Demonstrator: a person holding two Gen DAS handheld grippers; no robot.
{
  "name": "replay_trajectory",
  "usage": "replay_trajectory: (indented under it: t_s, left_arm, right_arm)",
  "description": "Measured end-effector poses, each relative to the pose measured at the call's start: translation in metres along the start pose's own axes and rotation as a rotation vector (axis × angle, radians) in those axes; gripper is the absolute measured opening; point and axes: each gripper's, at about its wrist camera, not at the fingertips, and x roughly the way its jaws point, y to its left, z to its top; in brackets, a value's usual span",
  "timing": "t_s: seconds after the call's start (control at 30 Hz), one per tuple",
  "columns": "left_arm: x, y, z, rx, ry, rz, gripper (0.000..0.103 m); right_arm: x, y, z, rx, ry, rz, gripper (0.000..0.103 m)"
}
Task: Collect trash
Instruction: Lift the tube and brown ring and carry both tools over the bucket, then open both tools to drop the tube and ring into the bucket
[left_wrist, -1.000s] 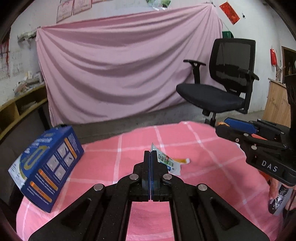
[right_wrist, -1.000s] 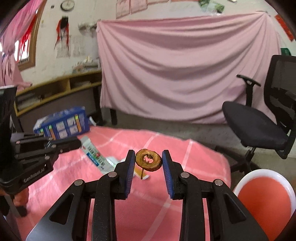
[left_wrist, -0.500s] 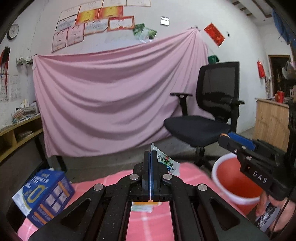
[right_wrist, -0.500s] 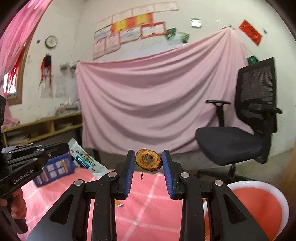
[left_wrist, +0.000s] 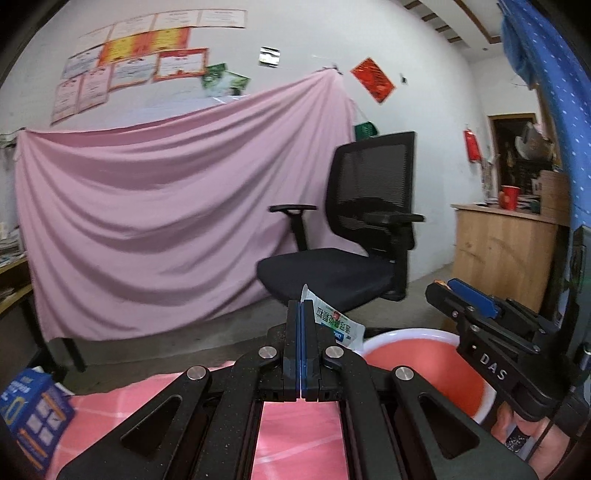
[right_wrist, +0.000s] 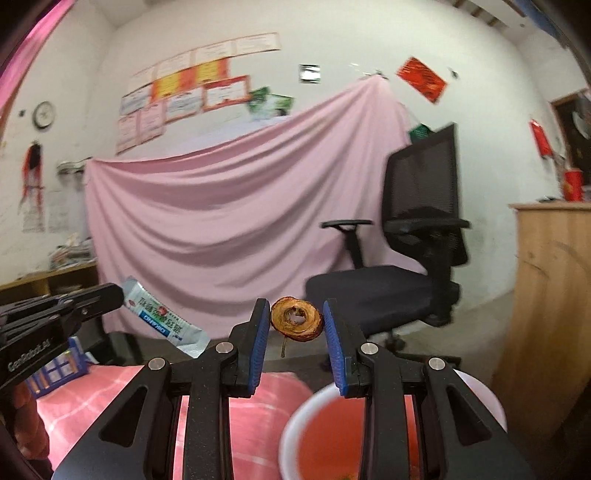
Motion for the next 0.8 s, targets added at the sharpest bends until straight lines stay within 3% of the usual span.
replay_trajectory:
  t_s: [0.23, 0.8]
  left_arm:
    - [0.030, -0.026, 0.004, -0.021, 0.059, -0.080, 0.000]
    - [0.080, -0.042, -0.016, -0.101, 0.271, -0.220, 0.000]
  right_arm:
    - [0.002, -0.037, -0.007, 0.070, 0.057, -0.082, 0.028]
    - [0.019, -0.057, -0.018, 0.119, 0.171, -0.116, 0.028]
